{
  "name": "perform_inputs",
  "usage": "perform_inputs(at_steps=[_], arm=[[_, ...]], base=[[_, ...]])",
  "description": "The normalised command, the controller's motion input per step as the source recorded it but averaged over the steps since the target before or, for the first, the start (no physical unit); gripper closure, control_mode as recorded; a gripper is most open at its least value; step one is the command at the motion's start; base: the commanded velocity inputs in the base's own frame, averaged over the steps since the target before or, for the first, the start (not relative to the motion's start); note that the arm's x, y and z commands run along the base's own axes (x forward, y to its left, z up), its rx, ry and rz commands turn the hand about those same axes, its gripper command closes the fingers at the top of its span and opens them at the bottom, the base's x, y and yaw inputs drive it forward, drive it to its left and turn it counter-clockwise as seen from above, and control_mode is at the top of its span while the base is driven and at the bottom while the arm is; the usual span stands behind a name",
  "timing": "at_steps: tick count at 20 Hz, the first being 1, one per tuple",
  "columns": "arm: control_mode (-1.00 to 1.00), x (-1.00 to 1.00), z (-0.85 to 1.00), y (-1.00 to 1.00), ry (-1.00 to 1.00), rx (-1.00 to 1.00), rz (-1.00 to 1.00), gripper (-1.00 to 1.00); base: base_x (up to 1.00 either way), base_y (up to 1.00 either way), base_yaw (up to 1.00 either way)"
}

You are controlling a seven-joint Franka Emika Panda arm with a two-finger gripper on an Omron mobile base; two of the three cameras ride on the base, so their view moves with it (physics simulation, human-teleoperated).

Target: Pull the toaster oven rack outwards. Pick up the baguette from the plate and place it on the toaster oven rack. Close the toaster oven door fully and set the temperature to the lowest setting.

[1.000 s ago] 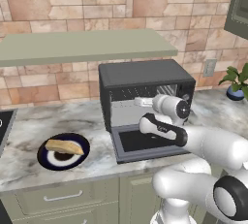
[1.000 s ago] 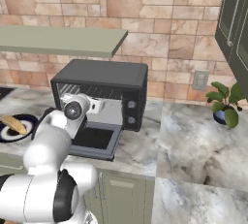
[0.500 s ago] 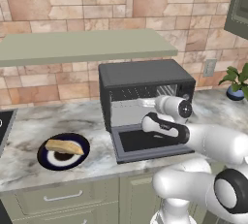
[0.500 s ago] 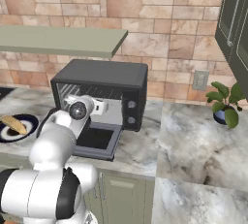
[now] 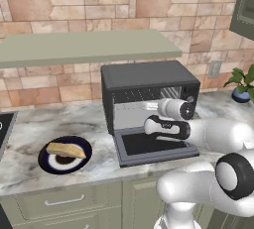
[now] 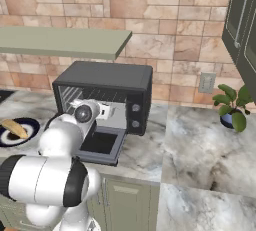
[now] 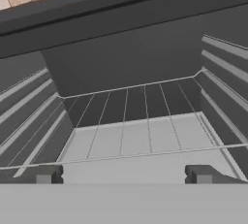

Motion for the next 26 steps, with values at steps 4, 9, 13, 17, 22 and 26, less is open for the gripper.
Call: perform_inputs(at_steps=[4, 9, 13, 17, 22, 26], arm=[[-1.00, 0.28, -0.16, 0.00, 0.00, 0.00, -0.02, -1.00], [-1.00, 0.20, -0.21, 0.00, 0.00, 0.00, -0.01, -1.00], [-1.00, 0.03, -0.35, 0.00, 0.00, 0.00, 0.00, -1.00], [-1.00, 0.04, -0.14, 0.00, 0.00, 0.00, 0.00, -1.00], [-1.00, 0.15, 0.00, 0.00, 0.00, 0.00, 0.00, -1.00], [-1.00, 0.06, 0.00, 0.00, 0.00, 0.01, 0.00, -1.00]], base=[[0.00, 0.00, 0.00], [0.00, 0.00, 0.00], [0.00, 0.00, 0.00], [0.00, 0.00, 0.00], [0.00, 0.00, 0.00], [0.00, 0.00, 0.00]])
